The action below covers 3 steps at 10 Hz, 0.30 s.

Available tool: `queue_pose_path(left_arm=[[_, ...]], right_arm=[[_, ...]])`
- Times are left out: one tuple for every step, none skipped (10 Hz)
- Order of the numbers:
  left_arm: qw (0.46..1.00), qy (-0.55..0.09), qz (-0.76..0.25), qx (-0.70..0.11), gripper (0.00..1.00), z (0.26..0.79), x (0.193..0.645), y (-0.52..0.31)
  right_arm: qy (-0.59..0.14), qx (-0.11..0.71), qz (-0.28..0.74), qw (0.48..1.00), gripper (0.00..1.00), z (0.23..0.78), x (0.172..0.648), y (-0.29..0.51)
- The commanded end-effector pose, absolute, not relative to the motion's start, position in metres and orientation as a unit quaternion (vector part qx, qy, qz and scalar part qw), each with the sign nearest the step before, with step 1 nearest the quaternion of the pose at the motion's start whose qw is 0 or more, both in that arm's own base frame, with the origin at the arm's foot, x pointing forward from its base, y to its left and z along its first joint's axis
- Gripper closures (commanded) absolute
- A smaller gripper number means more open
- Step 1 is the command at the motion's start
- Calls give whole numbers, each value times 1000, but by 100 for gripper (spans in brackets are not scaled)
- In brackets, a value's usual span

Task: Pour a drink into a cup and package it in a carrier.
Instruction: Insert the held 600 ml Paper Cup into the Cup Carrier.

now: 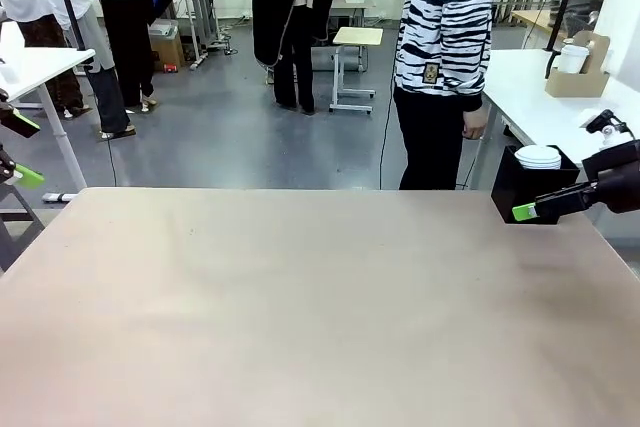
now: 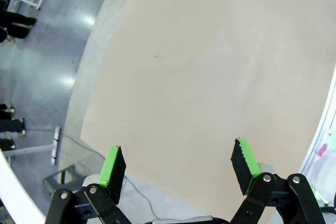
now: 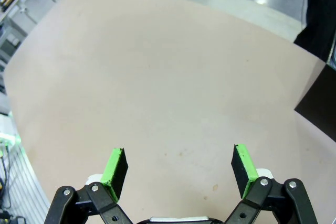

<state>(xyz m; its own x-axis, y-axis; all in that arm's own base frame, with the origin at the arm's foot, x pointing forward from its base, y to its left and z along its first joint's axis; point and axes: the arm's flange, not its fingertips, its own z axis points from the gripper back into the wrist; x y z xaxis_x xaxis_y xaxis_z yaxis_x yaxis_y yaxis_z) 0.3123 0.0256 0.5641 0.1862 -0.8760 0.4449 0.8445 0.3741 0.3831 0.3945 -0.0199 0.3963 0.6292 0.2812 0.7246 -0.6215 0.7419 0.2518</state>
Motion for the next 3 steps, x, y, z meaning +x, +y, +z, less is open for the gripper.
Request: queue_pose_path(left_arm=[[772, -310, -554, 17, 0, 564, 312, 25], [772, -310, -554, 17, 0, 564, 312, 25], [772, -310, -554, 17, 0, 564, 312, 25]], right_arm=[[-344, 245, 272, 864, 0, 394, 393, -25], [-344, 245, 272, 864, 0, 394, 393, -25], [-344, 245, 272, 864, 0, 394, 393, -25]])
